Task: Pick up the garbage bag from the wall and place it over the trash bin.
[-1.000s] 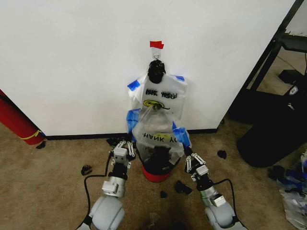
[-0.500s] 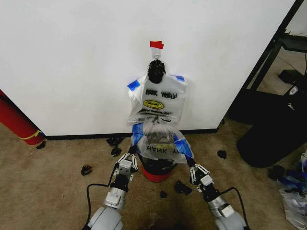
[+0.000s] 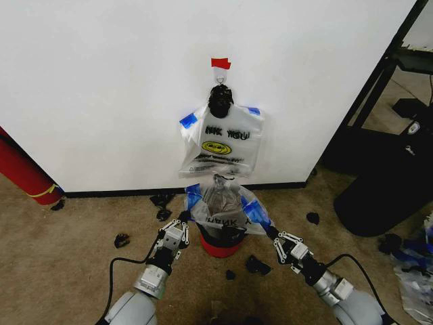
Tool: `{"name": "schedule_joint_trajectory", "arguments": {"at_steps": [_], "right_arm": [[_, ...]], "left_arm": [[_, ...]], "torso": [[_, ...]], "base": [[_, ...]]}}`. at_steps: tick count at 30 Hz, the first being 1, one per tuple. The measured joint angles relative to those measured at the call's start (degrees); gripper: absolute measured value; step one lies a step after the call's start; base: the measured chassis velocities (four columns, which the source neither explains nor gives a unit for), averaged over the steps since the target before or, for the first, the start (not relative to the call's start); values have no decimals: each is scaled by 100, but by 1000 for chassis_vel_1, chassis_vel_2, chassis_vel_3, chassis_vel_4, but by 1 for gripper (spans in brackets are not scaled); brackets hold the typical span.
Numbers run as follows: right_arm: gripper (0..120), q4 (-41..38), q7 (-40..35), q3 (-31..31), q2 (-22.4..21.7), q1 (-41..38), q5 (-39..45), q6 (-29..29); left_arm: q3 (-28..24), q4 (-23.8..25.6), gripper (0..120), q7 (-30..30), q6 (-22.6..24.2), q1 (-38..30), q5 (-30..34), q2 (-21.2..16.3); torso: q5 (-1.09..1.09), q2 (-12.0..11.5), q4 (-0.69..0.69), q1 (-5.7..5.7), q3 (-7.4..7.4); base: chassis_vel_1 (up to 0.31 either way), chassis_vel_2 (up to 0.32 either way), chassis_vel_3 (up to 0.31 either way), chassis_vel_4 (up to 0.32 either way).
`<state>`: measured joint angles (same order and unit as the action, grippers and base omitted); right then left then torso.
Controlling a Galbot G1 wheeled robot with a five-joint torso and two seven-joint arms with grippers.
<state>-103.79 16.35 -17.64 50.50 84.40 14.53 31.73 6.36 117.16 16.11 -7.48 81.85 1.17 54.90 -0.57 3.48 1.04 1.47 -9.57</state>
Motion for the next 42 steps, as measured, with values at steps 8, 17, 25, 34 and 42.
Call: {"name": "schedule_joint_trajectory", "arguments": {"at_steps": [8, 17, 25, 34, 42], "right_arm": [[0, 477, -87, 196, 107, 105, 117, 246], [0, 1094, -142, 340, 636, -44, 58, 714], [0, 1833, -115, 395, 1070, -369, 8, 1229], [0, 2602, -42, 597, 1641, -819, 683, 1535], [0, 2798, 175, 799, 1869, -1014, 1845, 1506]], "left_arm": [[-29, -298, 0, 121, -29, 275, -408, 185], [-29, -823, 0, 153, -86, 171, -826, 342], [-12, -1308, 0, 158, -120, 18, -1117, 475], [-10, -1676, 0, 160, -70, -162, -1154, 599], [-11, -1661, 0, 124, 13, -171, -1147, 586]], "torso": [[0, 0, 0, 0, 0], [0, 0, 0, 0, 0], [-1, 0, 0, 0, 0], [-1, 0, 0, 0, 0], [-1, 0, 0, 0, 0]], "base": [[0, 0, 0, 0], [0, 0, 0, 0], [0, 0, 0, 0], [0, 0, 0, 0], [0, 0, 0, 0]]}}
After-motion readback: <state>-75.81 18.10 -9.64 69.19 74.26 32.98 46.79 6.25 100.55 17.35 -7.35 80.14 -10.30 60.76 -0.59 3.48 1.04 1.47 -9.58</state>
